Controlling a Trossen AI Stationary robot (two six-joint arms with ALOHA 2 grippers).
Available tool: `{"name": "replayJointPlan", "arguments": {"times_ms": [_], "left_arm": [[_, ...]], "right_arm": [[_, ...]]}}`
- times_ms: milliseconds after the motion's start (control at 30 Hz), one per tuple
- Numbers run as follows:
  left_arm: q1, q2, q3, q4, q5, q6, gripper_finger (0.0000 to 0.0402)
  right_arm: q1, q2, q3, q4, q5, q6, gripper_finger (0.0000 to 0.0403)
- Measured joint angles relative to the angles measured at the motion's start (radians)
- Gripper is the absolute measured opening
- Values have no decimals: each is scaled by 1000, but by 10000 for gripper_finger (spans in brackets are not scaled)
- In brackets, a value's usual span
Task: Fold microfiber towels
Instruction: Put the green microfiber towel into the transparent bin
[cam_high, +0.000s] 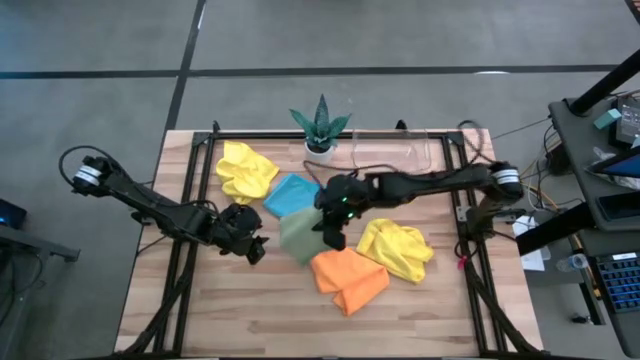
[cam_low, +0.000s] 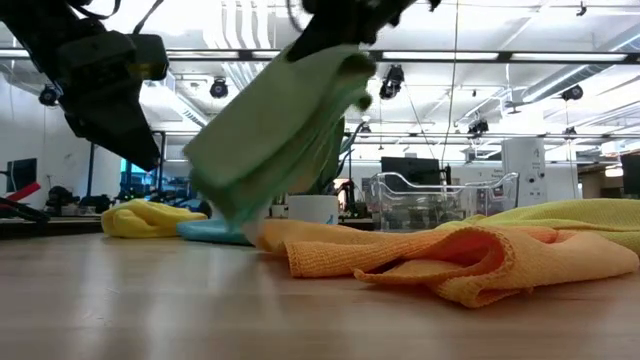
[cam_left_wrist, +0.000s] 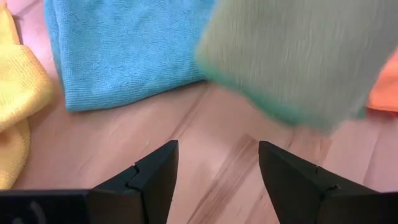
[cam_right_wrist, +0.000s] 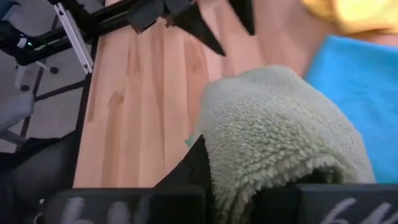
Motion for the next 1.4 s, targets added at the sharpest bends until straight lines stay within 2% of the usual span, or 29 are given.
{"name": "replayJointPlan", "arguments": {"times_ms": [167, 400, 633, 800, 1067, 1300, 1400], "left_arm": [[0, 0, 0, -1, 0, 1, 207], [0, 0, 0, -1, 0, 22, 207], [0, 0, 0, -1, -18, 27, 207], [0, 0, 0, -1, -33, 35, 207], [1, 0, 0, -1, -50, 33, 207], [1, 0, 0, -1, -76, 31, 207], [1, 0, 0, -1, -80, 31, 207]], "right_arm": [[-59, -139, 0, -130, 0, -9, 13], [-211, -321, 0, -275, 19, 1, 13], [-415, -409, 0, -425, 85, -49, 13], [-590, -410, 0, -451, 85, -104, 13], [-815, -329, 0, -453, 70, -165, 13], [-877, -222, 0, -419, -177, -146, 13], [-875, -206, 0, -394, -206, -135, 13]]}}
